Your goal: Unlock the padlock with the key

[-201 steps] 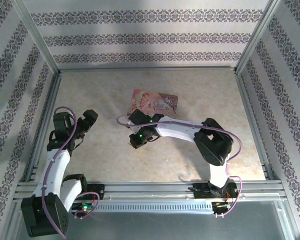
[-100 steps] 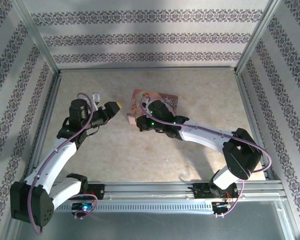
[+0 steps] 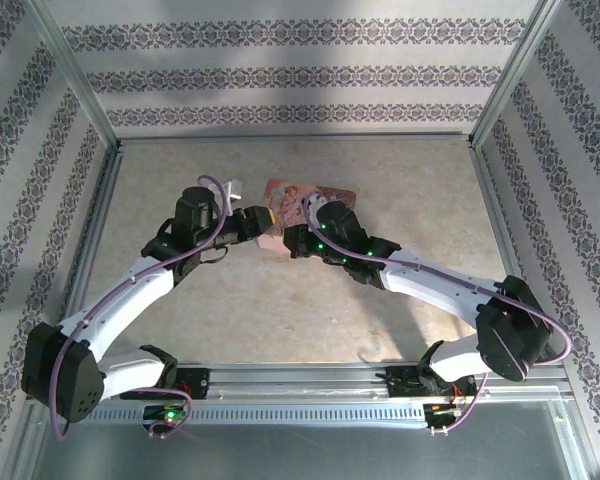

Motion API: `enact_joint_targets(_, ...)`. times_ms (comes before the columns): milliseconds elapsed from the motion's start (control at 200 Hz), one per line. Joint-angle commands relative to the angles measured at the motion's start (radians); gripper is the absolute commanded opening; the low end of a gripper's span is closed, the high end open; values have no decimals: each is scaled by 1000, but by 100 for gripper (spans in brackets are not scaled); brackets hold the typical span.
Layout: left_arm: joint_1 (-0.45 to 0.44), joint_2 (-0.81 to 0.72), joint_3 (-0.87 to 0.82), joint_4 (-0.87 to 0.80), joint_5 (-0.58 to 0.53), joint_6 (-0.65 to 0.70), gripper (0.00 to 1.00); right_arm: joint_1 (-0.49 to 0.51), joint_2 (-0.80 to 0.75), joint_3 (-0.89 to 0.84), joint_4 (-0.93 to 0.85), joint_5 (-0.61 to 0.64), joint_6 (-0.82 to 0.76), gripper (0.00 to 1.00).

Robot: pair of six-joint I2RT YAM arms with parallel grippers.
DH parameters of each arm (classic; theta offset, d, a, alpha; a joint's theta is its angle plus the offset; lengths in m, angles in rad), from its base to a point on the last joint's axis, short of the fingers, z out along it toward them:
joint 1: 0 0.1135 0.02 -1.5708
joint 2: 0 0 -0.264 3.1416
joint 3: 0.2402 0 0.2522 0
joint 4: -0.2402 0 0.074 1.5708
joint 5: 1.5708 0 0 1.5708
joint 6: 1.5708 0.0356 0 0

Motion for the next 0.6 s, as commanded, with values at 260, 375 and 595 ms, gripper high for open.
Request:
enact_joint_targets(260,-75,91,75,-8,-55,64,38,-10,-45,-27,-3,21,-12,0)
enact_joint_targets(375,-83,101,75,-6,-58,64,33,-10,-42,-25,-2,22,-11,0)
enact_joint_targets(595,-88,109,75,-9,-67,72,28,-11,-44,-24,4,22,-4,0)
